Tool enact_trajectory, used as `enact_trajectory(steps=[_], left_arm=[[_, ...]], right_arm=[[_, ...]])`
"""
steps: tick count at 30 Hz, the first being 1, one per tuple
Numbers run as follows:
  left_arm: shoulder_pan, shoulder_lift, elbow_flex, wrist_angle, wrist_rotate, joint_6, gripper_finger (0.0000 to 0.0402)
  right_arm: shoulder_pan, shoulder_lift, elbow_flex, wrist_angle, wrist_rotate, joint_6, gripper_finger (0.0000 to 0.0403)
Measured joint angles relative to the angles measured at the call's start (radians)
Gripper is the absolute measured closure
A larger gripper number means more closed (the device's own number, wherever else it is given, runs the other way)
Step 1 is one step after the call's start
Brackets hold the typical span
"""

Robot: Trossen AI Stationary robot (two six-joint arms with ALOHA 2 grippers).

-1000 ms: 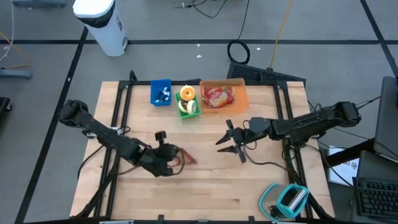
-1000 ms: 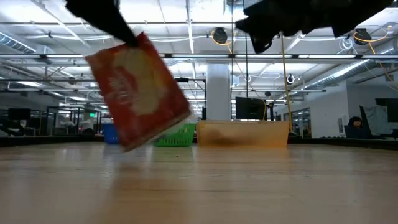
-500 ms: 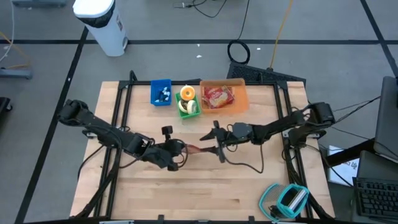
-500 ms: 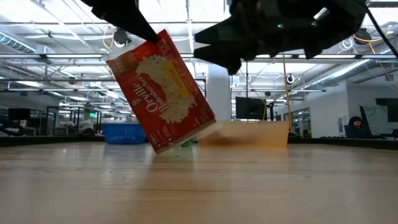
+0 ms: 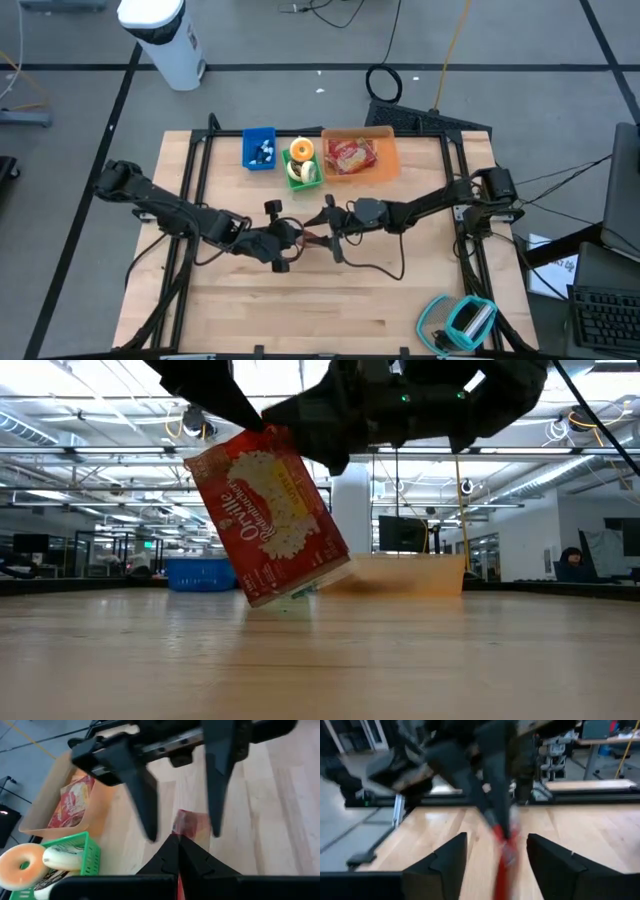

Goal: Pick & Place Food Item
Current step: Put the red popcorn bag into the orange bin

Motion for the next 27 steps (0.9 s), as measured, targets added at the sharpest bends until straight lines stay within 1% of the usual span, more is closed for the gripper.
enact_trajectory(steps=[7,10,13,14,18,21,24,27], left_arm=[[0.011,0.004,0.000,0.015,0.021,0.004,0.0401],[0.012,0.004,0.000,0.030,0.021,0.010,0.0401],[0.011,0.005,0.000,0.041,0.028,0.010,0.0401],[0.011,0.005,0.000,0.041,0.028,0.010,0.0401],[0.011,0.005,0.000,0.050,0.028,0.007,0.0401],[0.010,-0.009,0.000,0.073,0.016,-0.004,0.0391],[0.002,-0.077,0.000,0.127,0.010,-0.008,0.0376],[-0.008,-0.157,0.002,0.154,0.017,0.029,0.0365]], right_arm=[[-0.009,0.001,-0.002,-0.068,0.003,-0.012,0.0282],[-0.011,0.002,-0.002,-0.090,0.003,-0.028,0.0326],[-0.012,0.001,-0.002,-0.108,0.001,-0.077,0.0380],[-0.012,0.001,-0.002,-0.111,0.001,-0.089,0.0388],[-0.012,0.001,-0.002,-0.108,0.000,-0.094,0.0393],[-0.012,0.001,-0.002,-0.108,0.000,-0.096,0.0394],[-0.012,0.001,-0.002,-0.117,0.002,-0.092,0.0394],[-0.014,0.000,-0.002,-0.134,0.003,-0.083,0.0394]])
